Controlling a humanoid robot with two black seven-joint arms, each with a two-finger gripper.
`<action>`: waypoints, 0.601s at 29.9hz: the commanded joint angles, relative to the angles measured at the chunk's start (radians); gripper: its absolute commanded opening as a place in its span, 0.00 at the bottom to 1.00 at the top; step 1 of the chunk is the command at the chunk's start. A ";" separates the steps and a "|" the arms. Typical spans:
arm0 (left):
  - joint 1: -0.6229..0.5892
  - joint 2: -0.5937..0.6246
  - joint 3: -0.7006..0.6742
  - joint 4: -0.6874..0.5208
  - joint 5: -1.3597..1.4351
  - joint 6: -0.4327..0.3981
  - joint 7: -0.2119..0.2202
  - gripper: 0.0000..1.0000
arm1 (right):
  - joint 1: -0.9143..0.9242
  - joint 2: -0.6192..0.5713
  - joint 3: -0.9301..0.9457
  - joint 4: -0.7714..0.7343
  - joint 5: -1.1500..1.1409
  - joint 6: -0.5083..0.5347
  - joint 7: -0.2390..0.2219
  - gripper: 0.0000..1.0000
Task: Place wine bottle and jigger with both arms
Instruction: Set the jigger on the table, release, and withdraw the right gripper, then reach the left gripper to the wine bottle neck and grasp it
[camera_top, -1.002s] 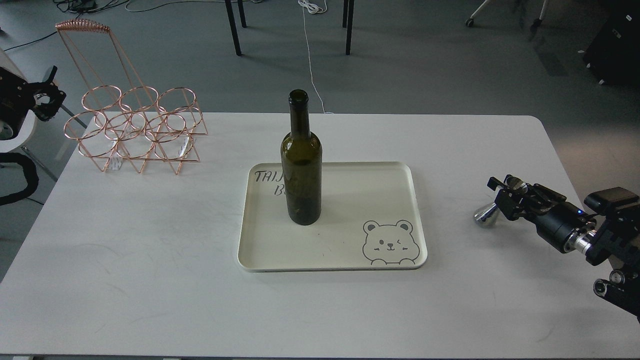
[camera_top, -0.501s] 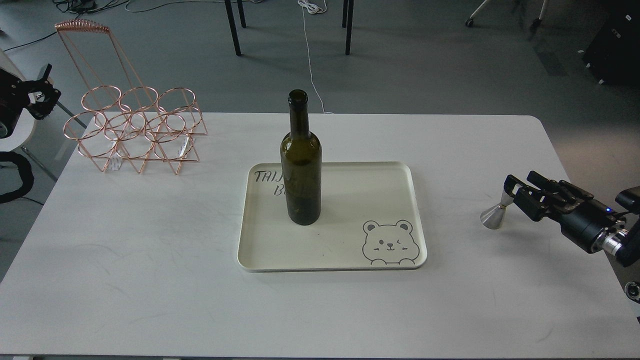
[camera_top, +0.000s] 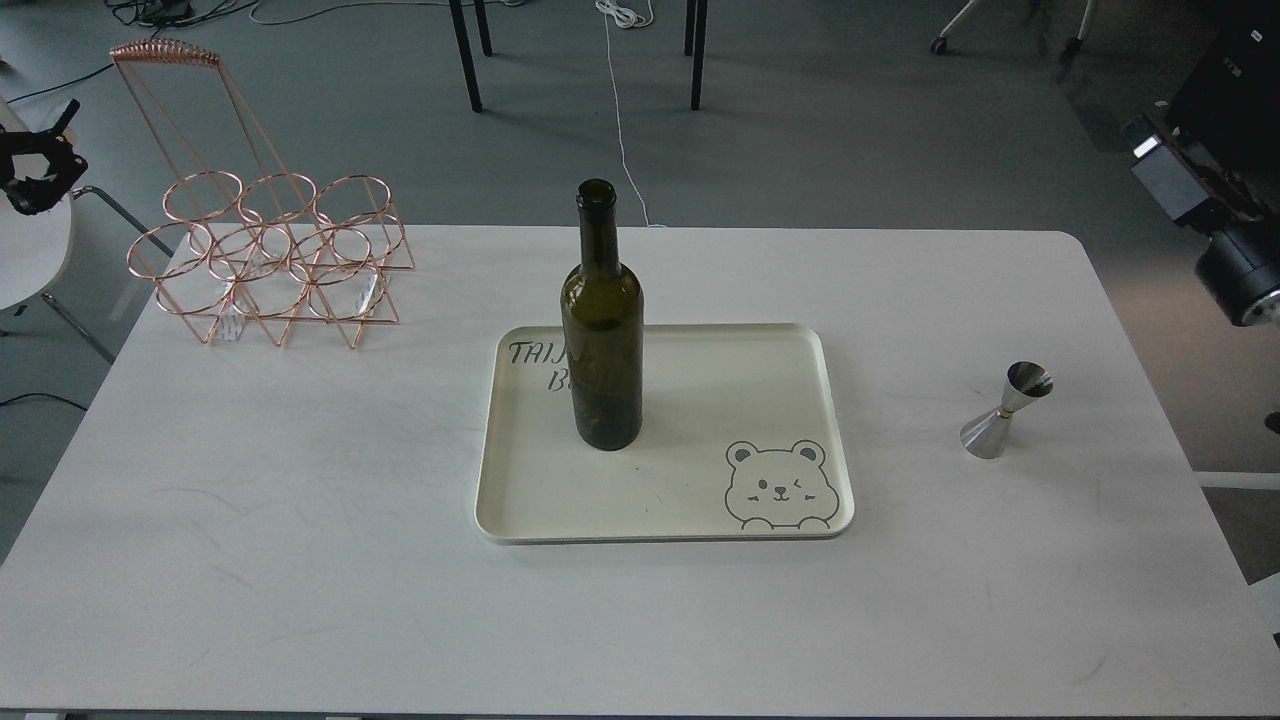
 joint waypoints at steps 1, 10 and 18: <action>0.002 0.130 0.004 -0.171 0.155 0.000 -0.006 0.99 | 0.078 0.066 0.003 -0.146 0.108 0.135 0.000 0.96; -0.001 0.347 -0.015 -0.672 0.470 0.000 -0.009 0.99 | 0.095 0.210 0.096 -0.429 0.333 0.443 0.000 0.96; -0.004 0.362 -0.022 -0.974 1.000 0.125 -0.015 0.98 | 0.092 0.207 0.104 -0.498 0.620 0.675 0.000 0.97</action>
